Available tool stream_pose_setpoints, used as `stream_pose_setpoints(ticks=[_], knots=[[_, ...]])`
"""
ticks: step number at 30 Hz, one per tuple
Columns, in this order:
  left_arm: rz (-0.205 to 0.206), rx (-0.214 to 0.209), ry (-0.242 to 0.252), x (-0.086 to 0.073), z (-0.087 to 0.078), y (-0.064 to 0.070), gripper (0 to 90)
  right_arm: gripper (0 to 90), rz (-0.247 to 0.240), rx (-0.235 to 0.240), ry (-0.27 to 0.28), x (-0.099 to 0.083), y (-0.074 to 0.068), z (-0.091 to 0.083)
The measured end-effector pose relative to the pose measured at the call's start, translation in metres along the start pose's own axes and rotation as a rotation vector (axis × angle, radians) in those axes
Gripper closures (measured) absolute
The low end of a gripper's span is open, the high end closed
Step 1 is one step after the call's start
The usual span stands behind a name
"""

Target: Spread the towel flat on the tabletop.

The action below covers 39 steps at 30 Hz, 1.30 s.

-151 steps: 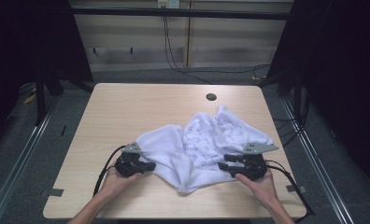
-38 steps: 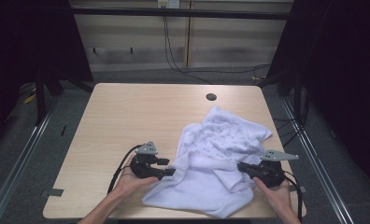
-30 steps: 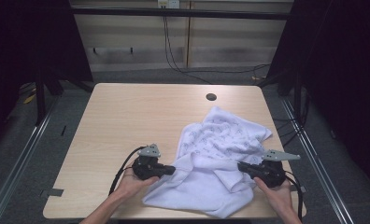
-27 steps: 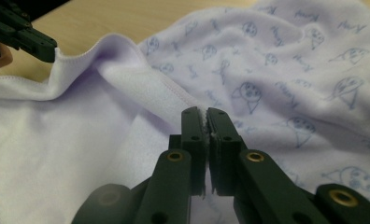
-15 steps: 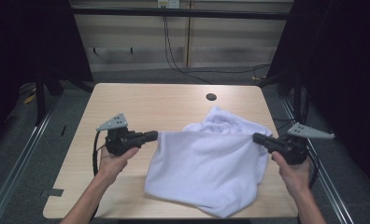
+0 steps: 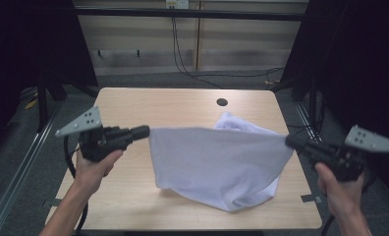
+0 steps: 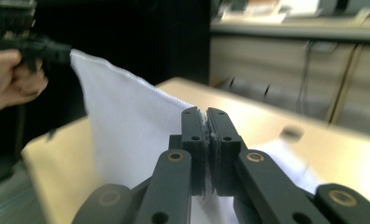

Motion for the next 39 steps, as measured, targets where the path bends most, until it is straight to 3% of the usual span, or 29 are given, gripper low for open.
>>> stream_pose_setpoints(ticks=[1, 2, 6, 7, 8, 9, 12, 14, 16, 18, 20, 21, 23, 24, 25, 26, 27, 28, 30, 31, 33, 34, 37, 39], knots=[[-0.026, -0.018, -0.002, -0.012, -0.004, 0.006, 88.9, 85.9, 0.025, 0.013, -0.036, -0.028, -0.011, -0.009], [-0.039, -0.039, -0.016, -0.025, -0.008, 0.013, 88.9, 85.9, 0.025, 0.013, -0.036, -0.028, -0.011, -0.009], [-0.048, -0.079, -0.037, -0.070, -0.029, 0.049, 88.9, 85.0, 0.066, 0.035, -0.094, -0.077, -0.041, -0.030], [-0.040, -0.119, -0.061, -0.084, -0.040, 0.062, 88.7, 84.0, 0.064, 0.029, -0.141, -0.093, -0.054, -0.038], [-0.040, -0.119, -0.061, -0.084, -0.040, 0.062, 88.7, 84.0, 0.064, 0.029, -0.141, -0.093, -0.054, -0.038], [-0.069, -0.138, -0.061, -0.095, -0.048, 0.068, 88.4, 81.2, 0.069, 0.036, -0.171, -0.104, -0.064, -0.046], [-0.070, -0.149, -0.060, -0.103, -0.053, 0.068, 87.1, 78.4, 0.044, 0.043, -0.176, -0.110, -0.073, -0.054], [-0.105, -0.134, -0.037, -0.108, -0.055, 0.061, 79.2, 73.3, 0.024, 0.045, -0.152, -0.111, -0.077, -0.061], [-0.132, -0.137, -0.044, -0.112, -0.051, 0.048, 76.0, 70.9, 0.028, 0.047, -0.134, -0.110, -0.076, -0.061], [-0.147, -0.114, -0.085, -0.115, -0.041, 0.037, 74.8, 70.1, 0.024, 0.052, -0.125, -0.110, -0.070, -0.056], [-0.166, -0.090, -0.141, -0.120, -0.022, 0.023, 75.2, 68.9, 0.021, 0.037, -0.138, -0.111, -0.057, -0.043], [-0.195, -0.078, -0.173, -0.125, -0.008, 0.013, 75.3, 69.1, 0.029, 0.039, -0.148, -0.112, -0.051, -0.036], [-0.200, -0.069, -0.231, -0.130, 0.015, -0.002, 75.4, 69.5, 0.050, 0.033, -0.198, -0.117, -0.032, -0.016], [-0.229, -0.080, -0.281, -0.134, 0.033, -0.011, 75.7, 69.6, 0.057, 0.024, -0.232, -0.120, -0.020, -0.003], [-0.209, -0.070, -0.334, -0.137, 0.055, -0.020, 75.5, 69.6, 0.074, 0.022, -0.267, -0.123, -0.006, 0.013], [-0.196, -0.059, -0.366, -0.139, 0.067, -0.023, 75.5, 69.5, 0.078, 0.018, -0.317, -0.127, 0.009, 0.033], [-0.209, -0.075, -0.398, -0.142, 0.082, -0.028, 75.1, 69.2, 0.075, 0.008, -0.338, -0.130, 0.016, 0.043], [-0.224, -0.094, -0.414, -0.145, 0.092, -0.030, 73.0, 67.6, 0.094, 0.003, -0.364, -0.132, 0.026, 0.056], [-0.187, -0.044, -0.484, -0.151, 0.119, -0.029, 64.2, 64.7, 0.098, 0.006, -0.413, -0.138, 0.037, 0.078], [-0.175, -0.056, -0.498, -0.153, 0.126, -0.028, 56.6, 61.4, 0.094, -0.004, -0.452, -0.141, 0.041, 0.091], [-0.152, -0.069, -0.526, -0.156, 0.138, -0.021, 55.9, 54.1, 0.104, 0.004, -0.495, -0.146, 0.045, 0.106], [-0.129, -0.061, -0.526, -0.156, 0.141, -0.018, 57.1, 52.0, 0.111, -0.001, -0.509, -0.147, 0.045, 0.111], [-0.096, -0.048, -0.547, -0.156, 0.140, -0.010, 75.9, 54.3, 0.106, 0.012, -0.556, -0.155, 0.041, 0.118], [-0.101, -0.029, -0.554, -0.157, 0.133, -0.010, 85.2, 72.1, 0.097, 0.046, -0.591, -0.160, 0.035, 0.117]])
Point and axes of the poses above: each handheld gripper's, and its own axes: z roughly forward along the jaws, x roughly out of its top, y roughly to its right, the point moved 1 cm from there along z, roughly forward along the jaws, and after that the axes turned 6 degrees about z, right-handed, at the moved point
